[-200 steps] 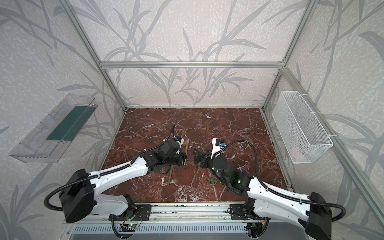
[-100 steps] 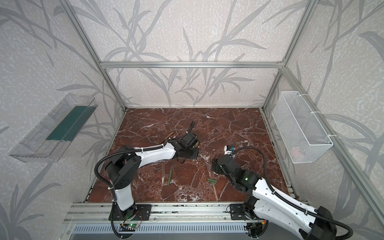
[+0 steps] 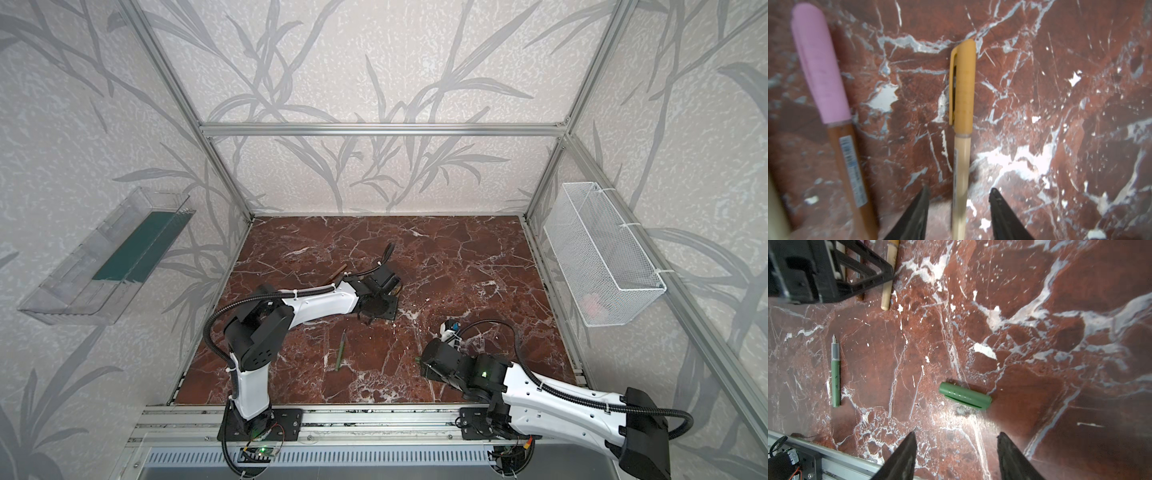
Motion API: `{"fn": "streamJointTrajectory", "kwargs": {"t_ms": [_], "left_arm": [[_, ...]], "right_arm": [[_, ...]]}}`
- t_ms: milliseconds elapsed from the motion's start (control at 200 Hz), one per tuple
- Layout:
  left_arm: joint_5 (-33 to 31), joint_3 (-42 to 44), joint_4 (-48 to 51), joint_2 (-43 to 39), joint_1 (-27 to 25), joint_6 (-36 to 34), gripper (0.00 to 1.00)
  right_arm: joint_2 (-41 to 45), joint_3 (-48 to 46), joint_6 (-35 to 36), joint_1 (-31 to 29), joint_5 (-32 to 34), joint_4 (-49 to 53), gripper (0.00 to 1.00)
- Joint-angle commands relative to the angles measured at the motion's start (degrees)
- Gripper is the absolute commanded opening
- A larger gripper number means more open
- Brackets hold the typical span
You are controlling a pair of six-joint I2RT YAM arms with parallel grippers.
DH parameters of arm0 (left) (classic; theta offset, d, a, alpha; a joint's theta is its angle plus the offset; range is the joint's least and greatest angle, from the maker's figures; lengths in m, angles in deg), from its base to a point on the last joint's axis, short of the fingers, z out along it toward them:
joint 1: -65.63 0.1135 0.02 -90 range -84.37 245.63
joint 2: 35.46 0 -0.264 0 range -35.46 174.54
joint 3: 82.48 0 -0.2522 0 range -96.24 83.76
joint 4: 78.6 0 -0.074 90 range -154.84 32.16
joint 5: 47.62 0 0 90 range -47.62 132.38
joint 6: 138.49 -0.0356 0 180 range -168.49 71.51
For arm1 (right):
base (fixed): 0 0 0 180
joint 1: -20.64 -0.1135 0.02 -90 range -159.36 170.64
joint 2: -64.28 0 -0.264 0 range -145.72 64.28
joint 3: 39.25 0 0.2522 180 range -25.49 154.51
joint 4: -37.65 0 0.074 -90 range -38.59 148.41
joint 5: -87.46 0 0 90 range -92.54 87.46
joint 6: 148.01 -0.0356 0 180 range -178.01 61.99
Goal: Insert the pens into the pen caps
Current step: 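Lay the capped beige pen down with the left while the right reaches the green cap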
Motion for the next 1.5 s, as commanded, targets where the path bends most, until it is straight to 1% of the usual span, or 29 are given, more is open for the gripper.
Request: {"fn": "streamJointTrajectory", "kwargs": {"t_ms": [0, 130, 175, 260, 335, 450, 560, 660, 735, 800, 870, 945, 990, 1169, 1184, 1234, 1349, 1494], "left_arm": [[0.5, 3.0, 0.3, -7.9, 0.2, -0.2, 0.58], [-1.0, 8.4, -0.6, -17.1, 0.2, 0.4, 0.6], [-2.0, 10.3, -0.7, -20.2, 0.2, 0.8, 0.61], [-3.1, 14.5, -1.3, -26.7, 0.2, 1.8, 0.61], [-3.5, 18.9, -3.0, -32.6, 0.2, 3.1, 0.61], [-4.6, 25.8, -4.7, -42.6, 0.1, 5.0, 0.61], [-6.5, 29.1, -0.8, -51.1, 0.2, 6.2, 0.62], [-8.4, 30.8, 3.4, -57.6, 0.2, 6.6, 0.63], [-9.6, 31.8, 5.5, -61.1, 0.2, 7.0, 0.64], [-10.0, 32.4, 6.4, -62.6, 0.2, 7.2, 0.64], [-10.1, 32.8, 6.7, -63.0, 0.2, 7.4, 0.64], [-10.0, 33.1, 6.2, -62.6, 0.2, 7.5, 0.64], [-9.8, 33.1, 5.9, -62.0, 0.3, 7.5, 0.64], [-9.4, 33.1, 4.6, -60.3, 0.3, 7.4, 0.64], [-9.5, 33.1, 4.5, -60.3, 0.3, 7.4, 0.64], [-9.4, 33.1, 4.4, -60.2, 0.3, 7.4, 0.64], [-9.5, 32.9, 4.5, -60.2, 0.3, 7.1, 0.64], [-9.8, 32.9, 4.5, -60.6, 0.3, 7.1, 0.64]], "right_arm": [[-4.1, -0.9, -5.8, -2.4, -0.9, -3.8, 0.6], [-7.7, 1.2, -7.3, -6.4, 2.5, -4.2, 0.59], [-8.8, 1.3, -7.7, -6.8, 2.9, -4.8, 0.59], [-10.5, -1.1, -9.3, -6.8, 2.8, -10.3, 0.6], [-12.3, -4.0, -10.2, -6.4, 4.3, -16.2, 0.59], [-16.8, -3.3, -6.4, -2.9, 2.7, -19.9, 0.58], [-20.1, -1.7, -4.1, -1.4, 3.4, -20.7, 0.58], [-22.1, -0.3, -1.2, 0.9, 3.5, -20.1, 0.58], [-23.8, 2.1, 1.5, 2.4, 4.6, -16.4, 0.58], [-25.2, 4.5, 4.2, 3.3, 5.8, -12.9, 0.58], [-26.9, 7.3, 5.6, 4.0, 7.5, -7.7, 0.59], [-27.6, 9.1, 6.0, 4.2, 9.2, -3.5, 0.61], [-27.3, 9.0, 5.9, 4.4, 9.5, -3.1, 0.63], [-25.1, 5.4, 5.1, 4.7, 8.0, -6.7, 0.64], [-25.1, 5.2, 5.2, 6.5, 7.6, -7.1, 0.64], [-25.0, 4.1, 5.6, 8.0, 6.1, -9.1, 0.65], [-24.7, 2.0, 7.1, 10.0, 4.0, -14.1, 0.65], [-25.5, 2.9, 10.2, 12.3, 2.8, -16.4, 0.66]]}}
